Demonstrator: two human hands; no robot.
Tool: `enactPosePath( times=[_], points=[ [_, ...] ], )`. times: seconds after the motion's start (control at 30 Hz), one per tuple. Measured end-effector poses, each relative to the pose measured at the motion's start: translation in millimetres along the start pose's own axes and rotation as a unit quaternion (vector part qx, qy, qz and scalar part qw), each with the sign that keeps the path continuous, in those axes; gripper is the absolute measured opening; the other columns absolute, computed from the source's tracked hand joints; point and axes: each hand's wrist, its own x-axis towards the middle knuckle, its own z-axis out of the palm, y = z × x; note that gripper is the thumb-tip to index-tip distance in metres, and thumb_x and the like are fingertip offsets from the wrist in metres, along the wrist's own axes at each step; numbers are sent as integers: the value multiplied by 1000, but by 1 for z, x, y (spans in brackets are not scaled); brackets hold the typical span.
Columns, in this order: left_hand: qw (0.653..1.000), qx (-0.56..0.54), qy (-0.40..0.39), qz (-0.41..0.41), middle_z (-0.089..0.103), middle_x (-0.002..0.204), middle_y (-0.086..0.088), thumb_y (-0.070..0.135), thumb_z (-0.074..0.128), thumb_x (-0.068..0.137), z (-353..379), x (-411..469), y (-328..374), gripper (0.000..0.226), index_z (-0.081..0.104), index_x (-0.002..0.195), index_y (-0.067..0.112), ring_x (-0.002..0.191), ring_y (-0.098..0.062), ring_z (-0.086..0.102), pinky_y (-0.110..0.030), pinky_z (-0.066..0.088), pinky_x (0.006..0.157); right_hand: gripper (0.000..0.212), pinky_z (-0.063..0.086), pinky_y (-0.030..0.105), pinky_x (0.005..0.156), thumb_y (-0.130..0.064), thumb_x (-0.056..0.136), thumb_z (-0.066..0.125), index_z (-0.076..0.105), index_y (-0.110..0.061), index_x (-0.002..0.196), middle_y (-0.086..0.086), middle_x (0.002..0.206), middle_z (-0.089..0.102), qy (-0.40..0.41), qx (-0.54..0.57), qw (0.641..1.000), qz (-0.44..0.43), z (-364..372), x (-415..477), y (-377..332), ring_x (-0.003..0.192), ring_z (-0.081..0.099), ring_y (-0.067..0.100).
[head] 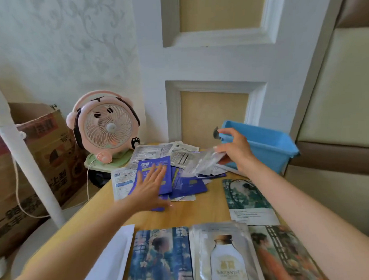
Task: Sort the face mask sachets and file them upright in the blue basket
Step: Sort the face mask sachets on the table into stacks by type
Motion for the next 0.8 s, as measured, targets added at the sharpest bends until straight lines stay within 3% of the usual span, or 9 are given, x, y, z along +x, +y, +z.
enactPosePath(
  times=[0.1, 0.2, 0.27, 0.3, 0.37, 0.4, 0.57, 0.7, 0.8],
  points=[
    [966, -197, 141, 91, 12, 153, 8, 76, 58, 58, -12, -16, 57, 123, 12, 149, 9, 143, -12, 10, -37, 3, 117, 29, 59, 28, 55, 6, 88, 49, 62, 5, 114, 18, 85, 68, -122, 109, 984, 77, 1, -16, -23, 58, 70, 21],
    [846, -501, 183, -3, 69, 102, -6, 21, 66, 85, -21, -23, 88, 25, 63, 105, 6, 90, -20, 64, -38, 53, 84, 30, 57, 38, 81, -11, 87, 56, 58, 5, 113, 21, 104, 69, -246, 270, 925, 107, -5, -29, -33, 92, 69, 28],
    [758, -637, 135, -42, 69, 76, -6, 11, 58, 90, -28, -30, 89, 9, 64, 92, 5, 65, -18, 65, -28, 56, 59, 31, 58, 36, 80, -22, 83, 63, 59, -6, 109, 17, 107, 68, -206, 250, 943, 73, -13, -30, -31, 94, 66, 28],
    [744, -658, 108, -44, 68, 72, -3, 10, 57, 91, -32, -36, 88, 8, 63, 91, 5, 60, -16, 63, -24, 54, 56, 26, 57, 32, 75, -25, 83, 66, 61, -10, 104, 12, 101, 69, -135, 176, 974, 44, -17, -29, -28, 90, 64, 24],
    [756, -651, 65, -29, 67, 66, 1, 10, 56, 91, -37, -48, 87, 7, 62, 88, 7, 56, -12, 61, -21, 52, 53, 26, 50, 28, 75, -31, 84, 68, 62, -17, 105, 1, 102, 63, -18, 7, 1000, 3, -23, -31, -19, 94, 57, 18],
    [762, -645, 51, -20, 65, 60, 4, 9, 56, 91, -38, -53, 88, 10, 61, 83, 8, 53, -10, 59, -19, 50, 51, 35, 48, 29, 77, -34, 83, 69, 60, -19, 113, -1, 107, 59, -29, -27, 999, 10, -26, -32, -14, 98, 55, 17],
    [780, -621, -72, -41, 66, 65, -1, 11, 60, 89, -42, -80, 98, 7, 62, 84, 6, 52, -9, 62, -20, 52, 51, 39, 52, 40, 88, 0, 78, 70, 59, -10, 113, 13, 106, 66, -259, -16, 961, 101, -34, -45, 5, 88, 64, 24],
    [803, -554, -199, -97, 73, 80, -8, 11, 65, 85, -20, -108, 111, 22, 65, 102, -3, 60, -13, 69, -22, 58, 60, 40, 53, 22, 58, -1, 75, 73, 59, -17, 109, 6, 97, 63, -351, -282, 886, 115, -41, -65, 32, 76, 61, 15],
    [824, -498, -229, -142, 73, 83, -10, 13, 68, 83, -5, -118, 121, 24, 64, 102, -2, 61, -14, 70, -24, 59, 63, 30, 50, 16, 51, -5, 75, 75, 60, -17, 98, 2, 87, 65, -363, -353, 853, 128, -38, -76, 58, 65, 60, 8]
  ],
)
